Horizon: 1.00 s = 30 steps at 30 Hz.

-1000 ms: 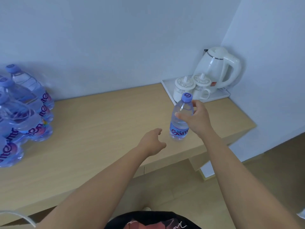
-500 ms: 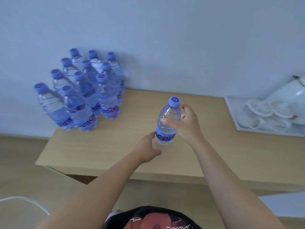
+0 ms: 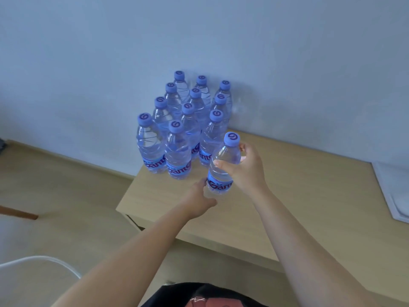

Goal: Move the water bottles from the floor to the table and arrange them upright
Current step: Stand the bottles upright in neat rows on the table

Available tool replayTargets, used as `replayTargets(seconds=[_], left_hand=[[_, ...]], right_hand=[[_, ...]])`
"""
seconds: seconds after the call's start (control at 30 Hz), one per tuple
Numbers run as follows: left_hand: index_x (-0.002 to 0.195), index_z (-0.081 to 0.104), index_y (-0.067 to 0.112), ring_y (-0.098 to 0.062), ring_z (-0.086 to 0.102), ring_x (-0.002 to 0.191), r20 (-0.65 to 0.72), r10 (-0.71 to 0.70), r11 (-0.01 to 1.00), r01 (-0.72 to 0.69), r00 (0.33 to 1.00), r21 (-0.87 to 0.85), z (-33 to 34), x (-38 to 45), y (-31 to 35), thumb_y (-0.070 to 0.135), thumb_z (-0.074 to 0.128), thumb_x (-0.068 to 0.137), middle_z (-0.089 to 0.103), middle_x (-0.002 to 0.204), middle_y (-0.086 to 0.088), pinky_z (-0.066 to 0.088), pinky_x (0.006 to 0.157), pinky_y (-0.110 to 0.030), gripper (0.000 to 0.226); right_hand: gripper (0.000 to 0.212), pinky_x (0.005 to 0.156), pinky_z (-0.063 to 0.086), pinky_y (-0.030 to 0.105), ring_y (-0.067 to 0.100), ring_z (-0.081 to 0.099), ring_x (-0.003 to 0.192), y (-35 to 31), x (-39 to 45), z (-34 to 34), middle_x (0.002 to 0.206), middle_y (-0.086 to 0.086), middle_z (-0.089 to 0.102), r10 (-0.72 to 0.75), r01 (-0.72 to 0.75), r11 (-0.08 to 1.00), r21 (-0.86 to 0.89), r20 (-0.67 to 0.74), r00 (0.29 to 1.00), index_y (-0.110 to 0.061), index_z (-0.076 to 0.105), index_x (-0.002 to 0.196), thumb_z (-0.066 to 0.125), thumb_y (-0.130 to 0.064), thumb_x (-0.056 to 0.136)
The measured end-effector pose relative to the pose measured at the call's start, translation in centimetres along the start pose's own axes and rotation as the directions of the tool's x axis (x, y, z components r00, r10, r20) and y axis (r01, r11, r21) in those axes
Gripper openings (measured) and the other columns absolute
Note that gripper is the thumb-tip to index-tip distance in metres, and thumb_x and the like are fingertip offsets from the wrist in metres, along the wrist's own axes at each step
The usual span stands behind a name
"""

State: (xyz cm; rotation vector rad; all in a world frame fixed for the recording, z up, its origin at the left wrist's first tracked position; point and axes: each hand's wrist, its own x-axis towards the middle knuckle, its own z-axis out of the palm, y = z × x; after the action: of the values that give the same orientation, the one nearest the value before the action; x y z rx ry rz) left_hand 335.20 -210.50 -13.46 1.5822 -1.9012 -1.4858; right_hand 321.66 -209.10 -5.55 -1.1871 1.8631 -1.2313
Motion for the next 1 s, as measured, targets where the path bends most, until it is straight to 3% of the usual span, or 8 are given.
replayTargets(seconds=[0.37,0.5,0.63,0.8,0.83,0.9,0.93,1.0], left_hand=[[0.144,0.025,0.021,-0.022,0.040,0.128,0.039,-0.034,0.977,0.042,0.999,-0.209,-3.3,1.5,-1.3,0.013,0.072,0.075,0.038,0.140,0.006,0.039,0.096,-0.032,0.084],[0.133,0.041,0.016,-0.021,0.055,0.111,0.043,-0.043,0.949,0.054,0.998,-0.310,-3.8,1.7,-1.4,0.006,0.069,0.075,0.052,0.127,0.004,0.045,0.092,-0.034,0.065],[0.131,0.043,0.015,-0.022,0.057,0.110,0.052,-0.030,0.928,0.047,0.998,-0.369,-3.8,1.8,-1.4,0.001,0.067,0.075,0.056,0.122,0.002,0.047,0.095,-0.038,0.062],[0.136,0.036,0.016,-0.018,0.051,0.117,0.046,-0.085,0.931,0.096,0.995,-0.352,-3.3,1.6,-2.1,0.005,0.069,0.074,0.047,0.132,0.005,0.045,0.091,-0.033,0.071],[0.138,0.034,0.014,-0.018,0.050,0.117,0.031,-0.112,0.934,0.116,0.993,-0.337,-3.1,1.5,-2.2,0.006,0.070,0.074,0.044,0.134,0.003,0.044,0.089,-0.032,0.073],[0.138,0.036,0.011,-0.016,0.053,0.112,-0.003,-0.155,0.933,0.145,0.988,-0.329,-2.7,1.3,-2.3,0.005,0.069,0.074,0.045,0.134,-0.002,0.042,0.084,-0.029,0.072],[0.136,0.039,0.010,-0.015,0.053,0.107,-0.013,-0.174,0.924,0.159,0.985,-0.348,-2.5,1.1,-2.3,0.004,0.069,0.075,0.047,0.132,-0.004,0.041,0.083,-0.028,0.069],[0.132,0.045,0.005,-0.017,0.055,0.102,-0.024,-0.224,0.877,0.190,0.974,-0.441,-2.3,0.9,-1.9,0.001,0.068,0.074,0.053,0.125,-0.008,0.044,0.087,-0.031,0.062]], right_hand=[[0.056,0.088,0.049,0.035,0.014,0.059,0.101,-1.3,1.0,4.6,0.108,-0.009,0.059,-0.013,0.012,0.999,-0.040,-0.035,0.999,-0.035,0.042,0.100,0.082,-0.035,0.060],[0.054,0.082,0.045,0.027,0.011,0.056,0.097,-1.2,0.8,5.7,0.100,-0.014,0.052,-0.031,0.025,0.997,-0.076,-0.082,0.996,-0.032,0.042,0.098,0.082,-0.035,0.061],[0.055,0.080,0.039,0.023,0.006,0.050,0.095,-1.2,0.8,6.3,0.103,-0.015,0.050,-0.049,0.040,0.994,-0.101,-0.088,0.995,-0.030,0.046,0.104,0.081,-0.037,0.062],[0.062,0.095,0.044,0.034,0.015,0.051,0.111,-0.4,0.7,5.3,0.117,-0.007,0.050,-0.069,0.070,0.995,-0.074,0.016,0.997,-0.024,0.048,0.114,0.082,-0.030,0.063],[0.065,0.097,0.044,0.032,0.013,0.049,0.113,-0.4,0.6,4.9,0.119,-0.010,0.047,-0.086,0.090,0.994,-0.060,0.065,0.994,-0.027,0.046,0.117,0.082,-0.027,0.064],[0.063,0.094,0.041,0.015,-0.003,0.049,0.111,-0.7,0.7,4.0,0.115,-0.026,0.049,-0.146,0.153,0.988,-0.021,0.185,0.972,-0.038,0.045,0.116,0.080,-0.019,0.067],[0.060,0.086,0.039,0.004,-0.012,0.050,0.105,-0.8,0.9,3.6,0.109,-0.033,0.052,-0.166,0.176,0.984,-0.022,0.237,0.957,-0.043,0.046,0.111,0.077,-0.016,0.068],[0.053,0.072,0.035,-0.005,-0.018,0.051,0.096,-1.1,1.3,3.0,0.100,-0.037,0.054,-0.115,0.145,0.986,-0.081,0.299,0.947,-0.048,0.045,0.101,0.075,-0.016,0.071]])
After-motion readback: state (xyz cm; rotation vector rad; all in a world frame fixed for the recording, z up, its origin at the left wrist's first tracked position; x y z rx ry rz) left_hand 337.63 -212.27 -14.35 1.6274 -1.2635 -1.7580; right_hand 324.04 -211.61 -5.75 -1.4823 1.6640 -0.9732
